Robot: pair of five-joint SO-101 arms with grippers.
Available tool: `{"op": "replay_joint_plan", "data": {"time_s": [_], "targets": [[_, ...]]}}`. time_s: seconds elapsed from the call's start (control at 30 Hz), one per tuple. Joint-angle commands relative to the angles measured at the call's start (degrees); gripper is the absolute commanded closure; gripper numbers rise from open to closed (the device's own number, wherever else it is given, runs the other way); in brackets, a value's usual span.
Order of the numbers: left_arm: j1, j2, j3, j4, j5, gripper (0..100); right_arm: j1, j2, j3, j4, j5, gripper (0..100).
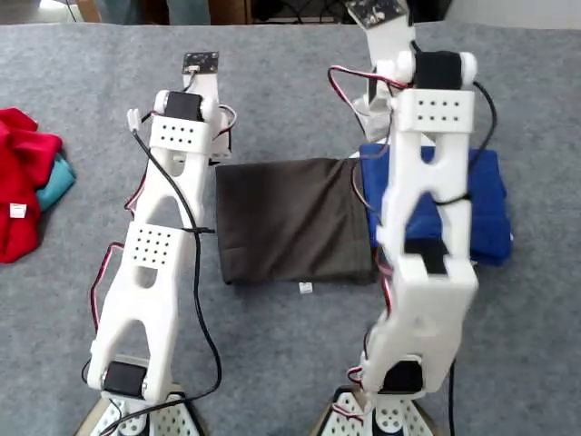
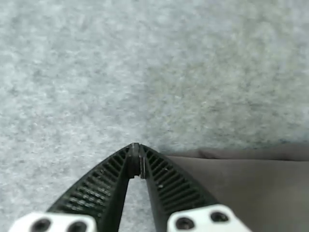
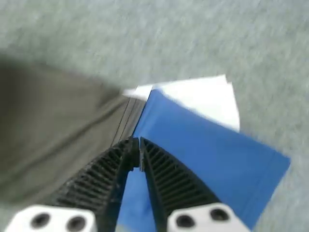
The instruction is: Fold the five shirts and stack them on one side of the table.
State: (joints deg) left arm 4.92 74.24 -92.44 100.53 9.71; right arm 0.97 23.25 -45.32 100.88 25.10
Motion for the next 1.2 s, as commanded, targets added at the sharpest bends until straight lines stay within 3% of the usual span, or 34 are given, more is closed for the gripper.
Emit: {"op": "replay_joint_plan", "data": {"time_s": [0.0, 0.2, 0.37, 0.53, 0.7, 1.17], "targets": [[0.84, -2.55, -0.31, 0.26, 0.00, 97, -0.26, -13.85, 19.91, -1.67, 2.20, 98.2], [0.57, -7.38, 0.92, 0.53, 0.00, 97, -0.53, -22.55, 45.85, -15.21, 1.85, 98.2], [1.19, -16.35, 16.92, 0.53, 0.09, 97, -0.53, -24.22, 57.10, -22.59, 1.76, 98.3], [1.10, -27.69, 29.49, -0.44, 2.29, 97, -0.09, -24.04, 60.97, -25.41, 1.76, 98.3], [1.10, -25.23, 36.44, -8.79, 2.90, 97, -0.18, -24.04, 61.67, -28.13, 1.76, 98.3], [3.38, -21.01, 30.81, -9.76, 5.98, 97, -0.18, -23.96, 65.27, -30.68, 1.67, 98.3]]}}
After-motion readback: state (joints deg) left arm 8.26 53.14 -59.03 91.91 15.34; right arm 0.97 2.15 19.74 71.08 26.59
